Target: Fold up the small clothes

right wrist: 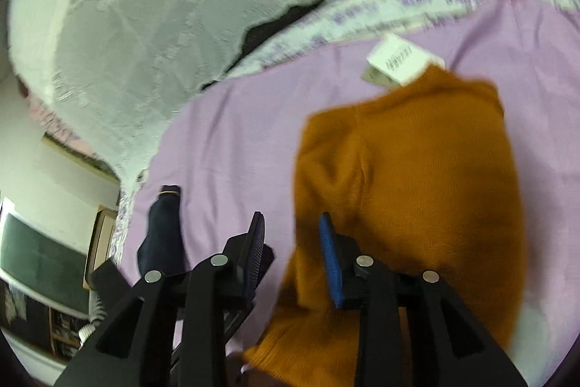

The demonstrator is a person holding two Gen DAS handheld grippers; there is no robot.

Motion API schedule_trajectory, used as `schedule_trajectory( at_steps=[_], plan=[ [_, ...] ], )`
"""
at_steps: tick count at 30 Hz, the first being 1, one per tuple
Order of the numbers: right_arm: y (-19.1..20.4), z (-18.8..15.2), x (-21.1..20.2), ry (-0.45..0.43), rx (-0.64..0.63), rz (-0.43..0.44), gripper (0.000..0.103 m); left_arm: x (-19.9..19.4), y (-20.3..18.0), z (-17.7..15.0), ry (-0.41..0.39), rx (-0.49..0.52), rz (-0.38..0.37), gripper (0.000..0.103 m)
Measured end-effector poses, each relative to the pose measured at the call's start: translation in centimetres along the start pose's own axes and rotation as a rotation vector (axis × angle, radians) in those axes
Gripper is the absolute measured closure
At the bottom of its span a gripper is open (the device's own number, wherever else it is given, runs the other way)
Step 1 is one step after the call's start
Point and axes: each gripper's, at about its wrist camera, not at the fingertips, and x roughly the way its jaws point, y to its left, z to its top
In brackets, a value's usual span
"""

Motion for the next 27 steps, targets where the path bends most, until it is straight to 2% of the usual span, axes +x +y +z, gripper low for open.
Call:
schedule_trajectory(
  at_steps=[6,9,11,12,14,17,18,19,22,26,27],
  plan=[
    [-0.2,-1.5,-5.1,-0.066,-0.135,-0.009,0.071,-0.6,0.1,0.3,-0.01,-0.006,0.002,0.004],
    [-0.9,-3.6,-6.2,-0.096,-0.232,-0.121,0.072,-1.2,-0.1,0.3,-0.016,-0.008,-0.011,0.004],
    [-1.9,-5.1,-5.4,-0.061,-0.274,-0.173,0.073,-1.7,-0.7,0.0,-0.027,0.023,-0.015,0.004],
    [-2.4,-5.9,-4.1,-0.017,-0.283,-0.183,0.073,-1.7,-1.1,-0.2,-0.031,0.046,-0.01,0.004],
    [-3.2,-7.1,-2.0,0.052,-0.294,-0.186,0.073,-1.4,-2.4,-1.0,-0.026,0.127,0.036,0.004],
    [-2.6,-8.5,-0.9,0.032,-0.373,-0.208,0.069,1.0,-4.0,-2.4,0.019,0.26,0.199,0.004],
    [-2.4,-8.4,-0.9,0.04,-0.382,-0.2,0.067,1.6,-4.0,-2.7,0.014,0.274,0.237,0.004],
    [-2.4,-8.3,-1.1,0.051,-0.378,-0.188,0.067,1.6,-3.7,-2.6,0.019,0.266,0.235,0.004],
    [-2.9,-7.3,-2.5,0.064,-0.345,-0.158,0.075,1.6,-3.4,-2.4,0.021,0.262,0.238,0.004],
    [-2.8,-4.2,-5.9,-0.06,-0.334,-0.141,0.074,1.6,-3.4,-2.4,0.012,0.263,0.249,0.004],
    [-2.8,-3.5,-6.0,-0.068,-0.328,-0.144,0.074,1.7,-3.4,-2.4,0.012,0.262,0.249,0.004]
  ],
)
